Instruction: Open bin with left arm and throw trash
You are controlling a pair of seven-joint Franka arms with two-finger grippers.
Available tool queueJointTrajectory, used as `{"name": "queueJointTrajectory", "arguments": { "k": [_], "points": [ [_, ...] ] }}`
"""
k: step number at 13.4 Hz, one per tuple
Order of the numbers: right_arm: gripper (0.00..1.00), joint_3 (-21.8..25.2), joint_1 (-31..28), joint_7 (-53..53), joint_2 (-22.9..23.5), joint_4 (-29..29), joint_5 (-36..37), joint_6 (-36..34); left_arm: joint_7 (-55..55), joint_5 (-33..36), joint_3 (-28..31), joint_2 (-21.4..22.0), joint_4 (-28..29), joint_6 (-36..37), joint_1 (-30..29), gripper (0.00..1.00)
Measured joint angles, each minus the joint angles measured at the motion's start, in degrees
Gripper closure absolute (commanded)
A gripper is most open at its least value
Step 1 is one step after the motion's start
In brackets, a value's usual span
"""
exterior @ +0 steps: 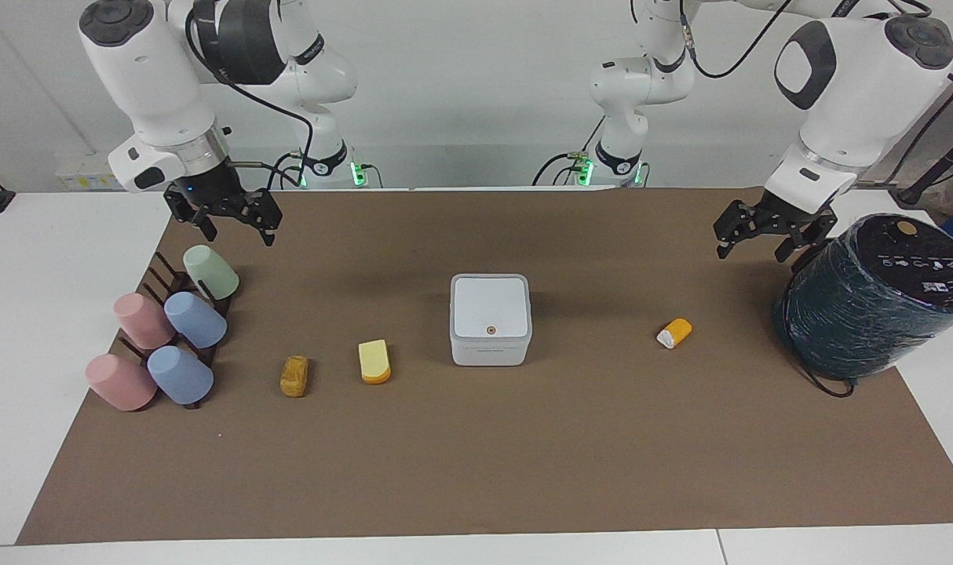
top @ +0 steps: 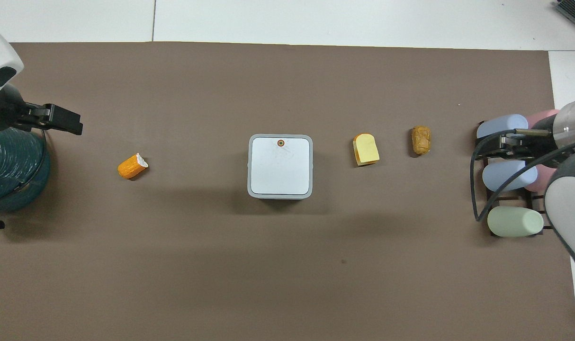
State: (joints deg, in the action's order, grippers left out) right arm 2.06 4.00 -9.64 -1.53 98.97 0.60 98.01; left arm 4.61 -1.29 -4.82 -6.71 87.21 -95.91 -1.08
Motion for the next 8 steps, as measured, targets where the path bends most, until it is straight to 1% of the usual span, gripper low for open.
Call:
{"name": "queueJointTrajectory", "arguments": {
  "k": [6,8],
  "points": [
    [0.00,-0.1,0.1,0.0,0.4,-0.9,0.0,0.2,0.0,0.0,0.0,0.0,0.0,0.0,0.0,0.00],
    [0.00,0.0,-0.1,0.0,0.7,-0.2,0.0,3.1,-0.3,0.0,-0.3,0.0,0.0,0.0,0.1,0.00]
  ]
}}
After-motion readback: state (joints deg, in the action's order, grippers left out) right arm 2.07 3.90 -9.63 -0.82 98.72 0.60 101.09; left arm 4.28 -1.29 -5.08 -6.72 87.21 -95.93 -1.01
